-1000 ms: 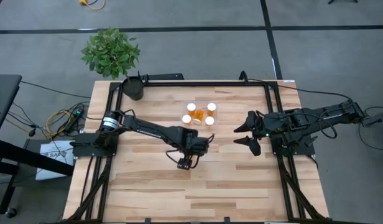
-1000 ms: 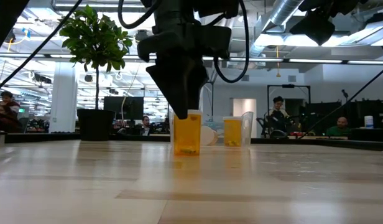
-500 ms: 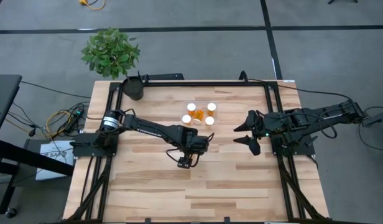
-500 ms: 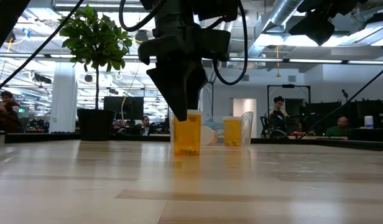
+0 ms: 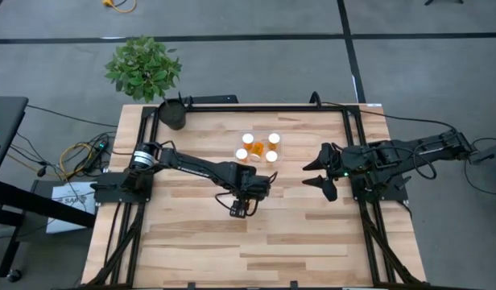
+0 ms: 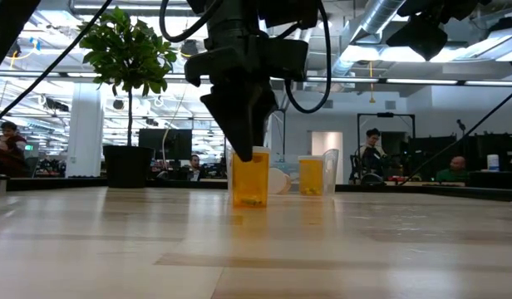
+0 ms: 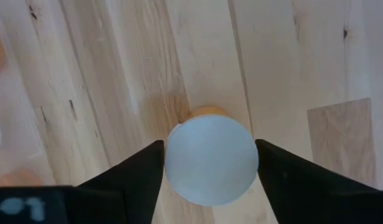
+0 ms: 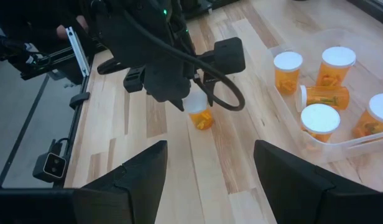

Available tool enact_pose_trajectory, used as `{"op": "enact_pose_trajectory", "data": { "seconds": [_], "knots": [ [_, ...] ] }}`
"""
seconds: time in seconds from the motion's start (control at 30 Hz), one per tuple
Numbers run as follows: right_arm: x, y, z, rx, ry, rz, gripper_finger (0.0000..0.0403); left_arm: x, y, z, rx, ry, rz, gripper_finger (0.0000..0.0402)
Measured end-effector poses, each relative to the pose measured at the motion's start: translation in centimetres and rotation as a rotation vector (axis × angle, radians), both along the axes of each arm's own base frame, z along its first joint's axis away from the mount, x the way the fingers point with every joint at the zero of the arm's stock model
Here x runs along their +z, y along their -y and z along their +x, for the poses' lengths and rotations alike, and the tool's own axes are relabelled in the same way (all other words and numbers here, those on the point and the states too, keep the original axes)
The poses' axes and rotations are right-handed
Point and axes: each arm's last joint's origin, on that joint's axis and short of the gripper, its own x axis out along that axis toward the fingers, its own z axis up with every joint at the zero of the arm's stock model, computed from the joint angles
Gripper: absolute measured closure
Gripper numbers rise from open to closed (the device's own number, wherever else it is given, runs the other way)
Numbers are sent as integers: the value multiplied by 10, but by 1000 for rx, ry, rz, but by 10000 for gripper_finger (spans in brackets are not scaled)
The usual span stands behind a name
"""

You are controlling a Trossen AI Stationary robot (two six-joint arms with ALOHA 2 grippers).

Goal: Pick and place pill bottles into a basket
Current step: Put the orange pill bottle into the transparent bin

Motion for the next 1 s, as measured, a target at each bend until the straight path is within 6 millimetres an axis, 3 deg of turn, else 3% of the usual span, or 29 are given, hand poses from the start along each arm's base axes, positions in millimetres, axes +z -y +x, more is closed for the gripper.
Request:
{"op": "enact_pose_trajectory", "data": {
  "seconds": [0.3,1.0],
  "knots": [
    [0,0,0,0,0,0,168,14,-3,3,-4,8,25,188],
    [0,16,2,-77,0,-29,168,53,-21,10,-5,47,180,191]
  ]
}}
